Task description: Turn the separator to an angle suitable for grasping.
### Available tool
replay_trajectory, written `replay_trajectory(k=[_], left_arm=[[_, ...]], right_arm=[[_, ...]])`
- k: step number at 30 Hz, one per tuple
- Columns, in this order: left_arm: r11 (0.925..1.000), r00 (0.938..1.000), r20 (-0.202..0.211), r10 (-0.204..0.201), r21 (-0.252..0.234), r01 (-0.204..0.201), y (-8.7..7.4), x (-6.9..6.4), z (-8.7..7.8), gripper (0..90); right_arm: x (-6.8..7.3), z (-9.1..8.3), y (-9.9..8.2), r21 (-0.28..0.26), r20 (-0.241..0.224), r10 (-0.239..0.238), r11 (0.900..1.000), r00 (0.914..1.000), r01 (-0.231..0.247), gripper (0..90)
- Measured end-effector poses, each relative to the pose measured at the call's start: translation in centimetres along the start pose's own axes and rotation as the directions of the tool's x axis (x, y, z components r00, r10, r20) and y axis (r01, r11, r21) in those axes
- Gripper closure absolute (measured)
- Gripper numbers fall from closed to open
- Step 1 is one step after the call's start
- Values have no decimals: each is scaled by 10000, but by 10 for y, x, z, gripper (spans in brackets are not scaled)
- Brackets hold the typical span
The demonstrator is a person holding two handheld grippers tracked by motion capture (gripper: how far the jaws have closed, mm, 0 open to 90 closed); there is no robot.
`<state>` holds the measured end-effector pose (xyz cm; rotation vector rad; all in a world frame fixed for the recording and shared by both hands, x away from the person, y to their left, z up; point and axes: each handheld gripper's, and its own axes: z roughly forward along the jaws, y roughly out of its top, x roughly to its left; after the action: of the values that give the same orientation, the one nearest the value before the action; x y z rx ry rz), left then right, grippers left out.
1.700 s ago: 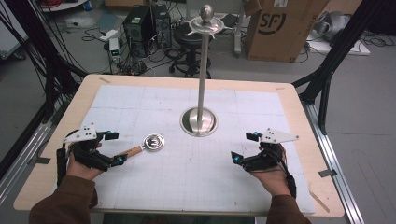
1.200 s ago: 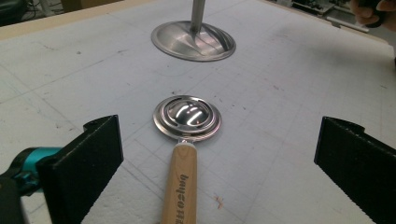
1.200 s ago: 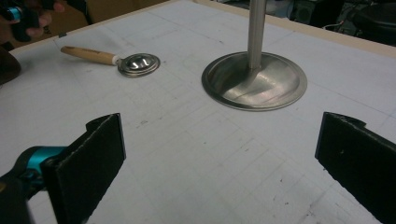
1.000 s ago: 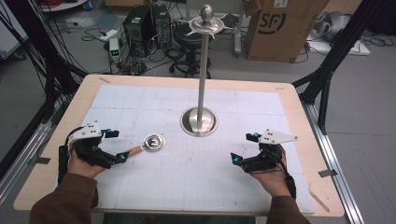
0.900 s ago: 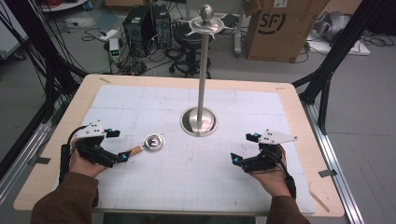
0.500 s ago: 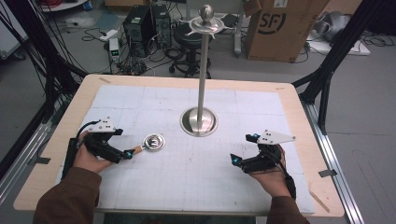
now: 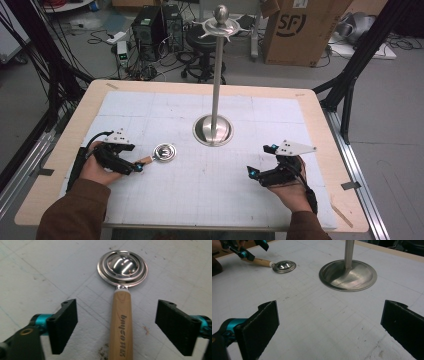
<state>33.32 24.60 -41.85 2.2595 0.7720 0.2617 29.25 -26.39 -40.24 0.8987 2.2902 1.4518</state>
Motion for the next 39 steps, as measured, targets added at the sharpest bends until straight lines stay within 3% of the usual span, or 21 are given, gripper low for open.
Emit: replay_trajectory(k=[4, 6, 18, 25, 32, 34, 39], left_arm=[[9988, 9997, 109, 220, 439, -224, 1, -1, 1, 293], [9989, 9997, 171, 193, 434, -200, 1, -2, 0, 324], [9885, 9997, 169, 190, 1494, -213, -1, -1, 5, 424], [9868, 9996, 178, 206, 1602, -232, -1, -2, 5, 492], [9768, 9995, 83, 308, 2116, -318, -3, -2, 7, 536], [9773, 9993, 0, 386, 2087, -378, -2, -3, 7, 552], [9753, 9984, 98, 555, 2135, -563, -1, -5, 7, 662]], right_arm=[[0, -1, 0, -9, -7, 29, 10000, 10000, -29, 4], [0, 0, 0, 7, -12, -17, 10000, 10000, 17, 4], [1, 2, -1, 147, -26, -64, 9999, 10000, 64, 4], [1, 2, -1, 155, -99, -40, 9999, 9999, 42, 4], [1, 2, -1, 172, -90, -61, 9998, 9999, 63, 4], [1, 2, -1, 189, -84, -66, 9998, 9999, 67, 4], [1, 2, -1, 208, -103, -46, 9998, 9999, 48, 4]])
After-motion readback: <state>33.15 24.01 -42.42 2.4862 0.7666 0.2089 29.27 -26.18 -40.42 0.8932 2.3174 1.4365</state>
